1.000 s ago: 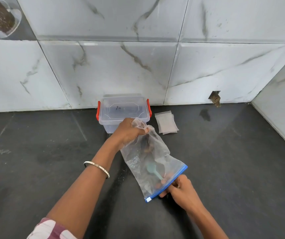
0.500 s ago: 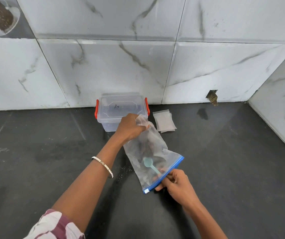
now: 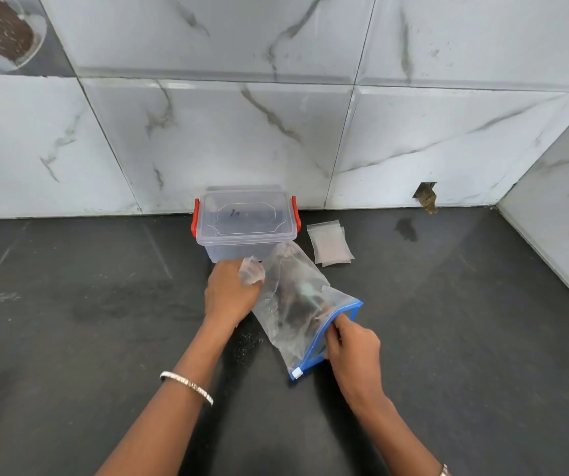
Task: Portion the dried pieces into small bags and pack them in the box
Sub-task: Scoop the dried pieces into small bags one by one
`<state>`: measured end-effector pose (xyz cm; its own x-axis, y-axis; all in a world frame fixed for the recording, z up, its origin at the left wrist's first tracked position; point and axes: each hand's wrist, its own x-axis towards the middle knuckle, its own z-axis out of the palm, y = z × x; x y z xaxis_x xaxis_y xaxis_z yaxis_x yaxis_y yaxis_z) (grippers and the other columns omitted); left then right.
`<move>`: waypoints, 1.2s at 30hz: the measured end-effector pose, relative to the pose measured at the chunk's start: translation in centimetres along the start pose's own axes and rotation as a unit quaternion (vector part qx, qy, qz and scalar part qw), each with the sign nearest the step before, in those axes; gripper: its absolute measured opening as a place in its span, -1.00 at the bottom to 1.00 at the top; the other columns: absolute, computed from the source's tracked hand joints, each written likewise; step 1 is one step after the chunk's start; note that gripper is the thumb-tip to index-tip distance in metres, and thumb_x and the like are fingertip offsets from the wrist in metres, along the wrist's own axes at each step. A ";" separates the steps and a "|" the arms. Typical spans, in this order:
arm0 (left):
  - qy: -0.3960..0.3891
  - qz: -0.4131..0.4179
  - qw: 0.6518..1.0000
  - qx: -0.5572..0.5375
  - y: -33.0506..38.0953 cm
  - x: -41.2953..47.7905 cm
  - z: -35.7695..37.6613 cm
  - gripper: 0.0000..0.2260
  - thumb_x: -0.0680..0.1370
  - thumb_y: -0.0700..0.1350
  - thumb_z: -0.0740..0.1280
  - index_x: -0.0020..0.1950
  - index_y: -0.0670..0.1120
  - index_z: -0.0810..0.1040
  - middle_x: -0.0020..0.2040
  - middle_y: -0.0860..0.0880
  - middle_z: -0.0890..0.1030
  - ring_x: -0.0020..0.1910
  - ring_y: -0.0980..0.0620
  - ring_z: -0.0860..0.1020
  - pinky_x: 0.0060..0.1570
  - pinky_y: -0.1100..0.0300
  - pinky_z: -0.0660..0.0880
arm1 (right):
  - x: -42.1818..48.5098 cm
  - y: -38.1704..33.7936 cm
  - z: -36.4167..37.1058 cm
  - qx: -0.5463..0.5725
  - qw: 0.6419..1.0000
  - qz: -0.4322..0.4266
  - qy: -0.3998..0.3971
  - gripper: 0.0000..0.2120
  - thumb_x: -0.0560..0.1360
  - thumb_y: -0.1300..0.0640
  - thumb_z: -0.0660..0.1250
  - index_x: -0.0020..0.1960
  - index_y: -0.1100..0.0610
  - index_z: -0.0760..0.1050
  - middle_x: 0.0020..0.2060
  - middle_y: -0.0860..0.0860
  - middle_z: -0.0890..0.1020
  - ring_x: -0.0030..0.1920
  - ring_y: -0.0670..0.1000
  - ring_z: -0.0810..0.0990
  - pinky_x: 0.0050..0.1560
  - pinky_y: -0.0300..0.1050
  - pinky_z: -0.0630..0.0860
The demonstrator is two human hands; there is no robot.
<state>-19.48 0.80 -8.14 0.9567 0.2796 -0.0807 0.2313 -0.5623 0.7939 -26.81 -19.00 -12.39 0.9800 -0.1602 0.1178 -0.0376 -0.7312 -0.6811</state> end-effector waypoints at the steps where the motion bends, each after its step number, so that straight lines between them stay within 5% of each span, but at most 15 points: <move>1: 0.015 -0.033 0.999 -0.012 -0.8 -0.5 0.1 -0.83 0.51 -0.08 0.38 -0.23 -0.13 0.60 -0.28 -0.09 0.64 -0.23 -0.17 0.62 -0.31 0.09 0.46 | 0.2 -0.4 0.1 -0.027 0.999 -0.027 0.013 -0.71 0.48 0.32 0.29 -0.34 0.10 0.32 -0.52 0.03 0.44 -0.47 0.13 0.44 -0.44 -0.05 0.41; 4: -0.012 -0.125 0.987 -0.097 -2.9 -1.9 0.8 -0.94 0.46 -0.07 0.44 -0.12 0.01 0.71 -0.17 -0.01 0.71 -0.12 -0.08 0.67 -0.08 0.03 0.62 | 0.8 -1.4 0.3 -0.104 0.988 -0.113 0.013 -0.86 0.31 0.32 0.32 -0.31 0.13 0.41 -0.51 -0.07 0.37 -0.55 0.04 0.26 -0.55 -0.22 0.24; 6: -0.053 -0.166 0.969 -0.175 -3.5 -2.4 1.5 -0.87 0.48 -0.08 0.47 0.00 0.08 0.73 -0.09 0.04 0.74 -0.06 0.00 0.69 0.02 0.04 0.64 | 1.3 -1.6 0.7 -0.174 0.976 -0.126 -0.037 -0.70 0.11 0.33 0.45 -0.39 0.08 0.36 -0.54 -0.04 0.43 -0.56 0.00 0.18 -0.58 -0.25 0.06; 8: -0.080 -0.193 0.944 -0.257 -3.3 -2.4 2.0 -0.84 0.53 -0.15 0.46 0.08 0.04 0.73 -0.07 0.03 0.74 -0.11 0.06 0.66 -0.06 0.11 0.60 | 1.4 -1.5 1.0 -0.227 0.965 -0.116 -0.060 -0.59 -0.04 0.37 0.54 -0.46 0.06 0.36 -0.56 -0.05 0.46 -0.62 0.02 0.21 -0.57 -0.23 0.06; 13: -0.073 -0.210 0.918 -0.327 -2.8 -2.0 2.5 -0.85 0.56 -0.21 0.42 0.06 -0.04 0.73 -0.13 0.02 0.72 -0.23 0.11 0.62 -0.24 0.19 0.48 | 0.8 -1.4 0.3 -0.208 0.968 -0.126 -0.057 -0.66 -0.04 0.42 0.52 -0.44 0.08 0.50 -0.54 -0.05 0.53 -0.60 0.02 0.46 -0.58 -0.25 0.23; 18: -0.088 -0.201 0.918 -0.330 -2.5 -1.7 2.4 -0.87 0.56 -0.20 0.44 0.07 -0.06 0.71 -0.09 -0.02 0.72 -0.18 0.10 0.63 -0.22 0.19 0.47 | 0.7 -0.9 -0.8 -0.171 0.981 -0.061 -0.070 -0.79 0.33 0.31 0.34 -0.15 0.05 0.63 -0.28 -0.03 0.67 -0.24 0.08 0.61 -0.28 -0.18 0.43; 23: -0.115 -0.180 0.921 -0.326 -2.5 -2.0 2.0 -0.83 0.56 -0.18 0.45 0.14 -0.03 0.69 -0.06 -0.03 0.71 -0.15 0.11 0.63 -0.18 0.20 0.48 | -0.3 -0.2 -1.2 -0.024 0.997 -0.015 -0.068 -0.81 0.43 0.26 0.25 -0.19 0.08 0.62 -0.40 0.01 0.65 -0.37 0.12 0.62 -0.27 0.04 0.61; 31: -0.079 -0.100 0.964 -0.234 -2.7 -5.8 -0.6 -0.85 0.54 -0.11 0.48 0.08 0.07 0.68 -0.01 0.10 0.74 -0.01 0.06 0.68 -0.15 0.22 0.52 | -1.5 -0.6 -1.5 0.094 0.995 0.026 0.014 -0.82 0.54 0.26 0.34 -0.14 0.05 0.67 -0.38 -0.09 0.68 -0.33 -0.15 0.68 -0.35 -0.16 0.64; 36: -0.258 -0.004 0.941 -0.220 -2.5 -10.4 -0.9 -0.64 0.50 -0.16 0.52 0.24 0.11 0.55 0.11 0.16 0.72 0.09 0.18 0.66 0.04 0.27 0.51 | -2.3 -0.6 -0.6 -0.004 0.999 0.005 0.039 -0.78 0.51 0.08 0.18 -0.25 0.09 0.53 -0.49 0.01 0.59 -0.46 0.09 0.61 -0.39 -0.01 0.55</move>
<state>-30.15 0.04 -8.75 0.9398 -0.1966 -0.2794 0.2517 -0.1545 0.9554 -29.14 -18.58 -11.77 0.9615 -0.2185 0.1668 -0.0495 -0.7344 -0.6769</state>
